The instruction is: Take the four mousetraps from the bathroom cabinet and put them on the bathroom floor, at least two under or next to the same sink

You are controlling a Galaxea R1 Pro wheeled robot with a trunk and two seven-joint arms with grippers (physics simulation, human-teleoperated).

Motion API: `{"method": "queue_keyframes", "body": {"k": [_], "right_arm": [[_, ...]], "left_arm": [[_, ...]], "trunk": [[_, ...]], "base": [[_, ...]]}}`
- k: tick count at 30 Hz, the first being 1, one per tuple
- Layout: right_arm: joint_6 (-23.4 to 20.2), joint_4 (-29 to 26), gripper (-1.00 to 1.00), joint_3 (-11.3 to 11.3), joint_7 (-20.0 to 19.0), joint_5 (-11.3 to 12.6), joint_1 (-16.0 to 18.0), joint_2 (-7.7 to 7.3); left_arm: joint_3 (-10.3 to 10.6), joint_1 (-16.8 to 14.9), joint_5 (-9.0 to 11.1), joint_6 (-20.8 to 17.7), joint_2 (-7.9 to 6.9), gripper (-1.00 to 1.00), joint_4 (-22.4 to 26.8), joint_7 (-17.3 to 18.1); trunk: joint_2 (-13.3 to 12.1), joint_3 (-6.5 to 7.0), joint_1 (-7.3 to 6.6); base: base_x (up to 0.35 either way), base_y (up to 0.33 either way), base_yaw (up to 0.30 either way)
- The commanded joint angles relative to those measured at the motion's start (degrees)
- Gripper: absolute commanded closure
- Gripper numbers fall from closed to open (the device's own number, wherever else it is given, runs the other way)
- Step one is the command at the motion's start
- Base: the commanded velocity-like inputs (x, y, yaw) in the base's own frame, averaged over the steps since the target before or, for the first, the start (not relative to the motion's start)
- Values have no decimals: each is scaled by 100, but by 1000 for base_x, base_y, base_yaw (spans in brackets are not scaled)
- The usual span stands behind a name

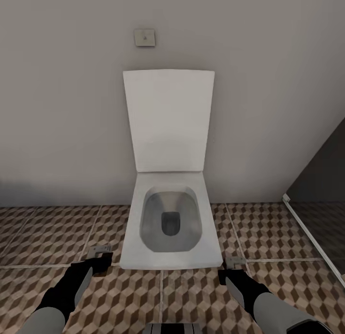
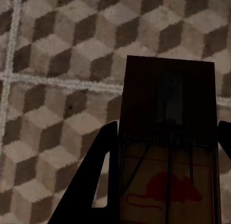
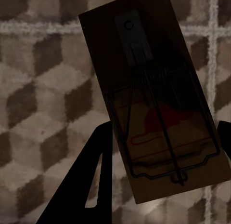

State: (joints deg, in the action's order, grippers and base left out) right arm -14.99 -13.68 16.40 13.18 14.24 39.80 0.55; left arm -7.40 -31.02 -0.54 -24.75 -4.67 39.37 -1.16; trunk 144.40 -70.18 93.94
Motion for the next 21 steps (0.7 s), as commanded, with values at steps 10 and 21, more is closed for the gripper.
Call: {"method": "queue_keyframes", "body": {"k": [10,21], "right_arm": [[-33,-12,100,49,19,53,2,0],[-104,-12,100,63,106,35,2,6]], "left_arm": [[0,-1,-15,-30,1,100,10,-24],[0,-1,-11,-30,-3,100,10,-25]], "trunk": [[2,-5,0],[2,-5,0]], "base": [[230,0,0],[32,0,0]]}}
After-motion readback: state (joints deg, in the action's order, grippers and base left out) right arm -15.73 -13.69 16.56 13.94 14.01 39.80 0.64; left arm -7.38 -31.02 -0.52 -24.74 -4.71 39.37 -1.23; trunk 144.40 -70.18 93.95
